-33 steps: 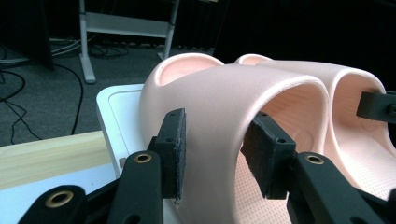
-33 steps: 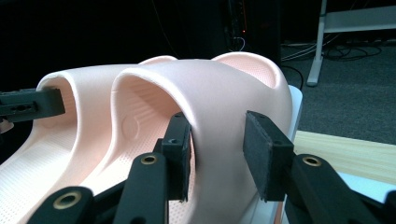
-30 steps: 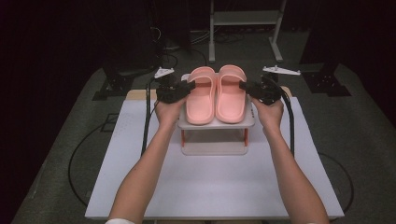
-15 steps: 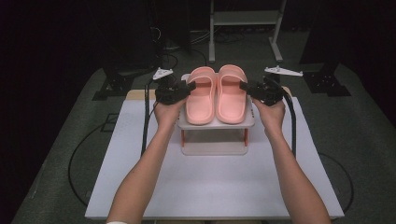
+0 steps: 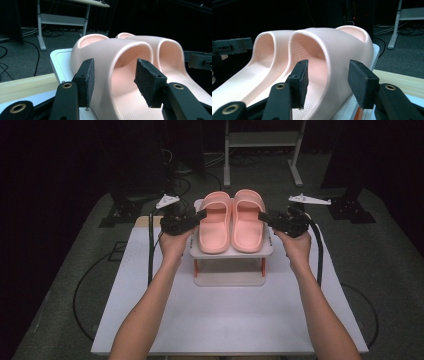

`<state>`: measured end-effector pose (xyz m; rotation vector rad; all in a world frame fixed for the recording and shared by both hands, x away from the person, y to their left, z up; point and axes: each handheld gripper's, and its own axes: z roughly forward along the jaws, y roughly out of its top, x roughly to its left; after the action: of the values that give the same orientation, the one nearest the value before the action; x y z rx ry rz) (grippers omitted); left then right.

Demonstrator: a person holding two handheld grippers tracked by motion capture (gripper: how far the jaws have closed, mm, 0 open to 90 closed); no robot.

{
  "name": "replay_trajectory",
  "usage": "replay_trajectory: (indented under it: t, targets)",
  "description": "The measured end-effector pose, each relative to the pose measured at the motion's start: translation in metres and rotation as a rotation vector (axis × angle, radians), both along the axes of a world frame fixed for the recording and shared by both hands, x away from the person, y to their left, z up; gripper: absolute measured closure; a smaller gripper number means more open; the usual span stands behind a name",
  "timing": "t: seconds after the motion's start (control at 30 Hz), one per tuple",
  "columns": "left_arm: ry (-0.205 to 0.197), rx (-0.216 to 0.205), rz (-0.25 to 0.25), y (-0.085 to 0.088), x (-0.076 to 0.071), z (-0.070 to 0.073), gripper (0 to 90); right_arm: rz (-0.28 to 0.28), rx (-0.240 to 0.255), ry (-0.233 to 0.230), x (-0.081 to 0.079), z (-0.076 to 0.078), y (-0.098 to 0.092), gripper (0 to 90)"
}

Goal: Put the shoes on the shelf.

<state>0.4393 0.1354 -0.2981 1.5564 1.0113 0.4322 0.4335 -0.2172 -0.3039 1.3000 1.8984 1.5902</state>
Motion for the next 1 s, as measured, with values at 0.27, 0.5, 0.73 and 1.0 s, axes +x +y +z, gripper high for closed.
replay_trajectory:
  t: [0.27, 0.5, 0.73, 1.0]
  targets:
    - [0.001, -0.017, -0.020, 0.008, -0.007, 0.000, 47.3, 0.040, 0.021, -0.023, -0.011, 0.002, -0.005, 49.0]
    - [-0.002, -0.029, -0.042, 0.012, -0.014, 0.000, 45.3, 0.061, 0.034, -0.013, -0.016, 0.000, -0.011, 47.9]
    - [-0.017, -0.031, -0.060, 0.017, -0.023, 0.001, 42.9, 0.075, 0.034, -0.010, -0.023, -0.001, -0.016, 47.4]
    - [-0.027, -0.031, -0.089, 0.019, -0.033, 0.001, 39.4, 0.076, 0.044, -0.003, -0.032, -0.004, -0.025, 46.0]
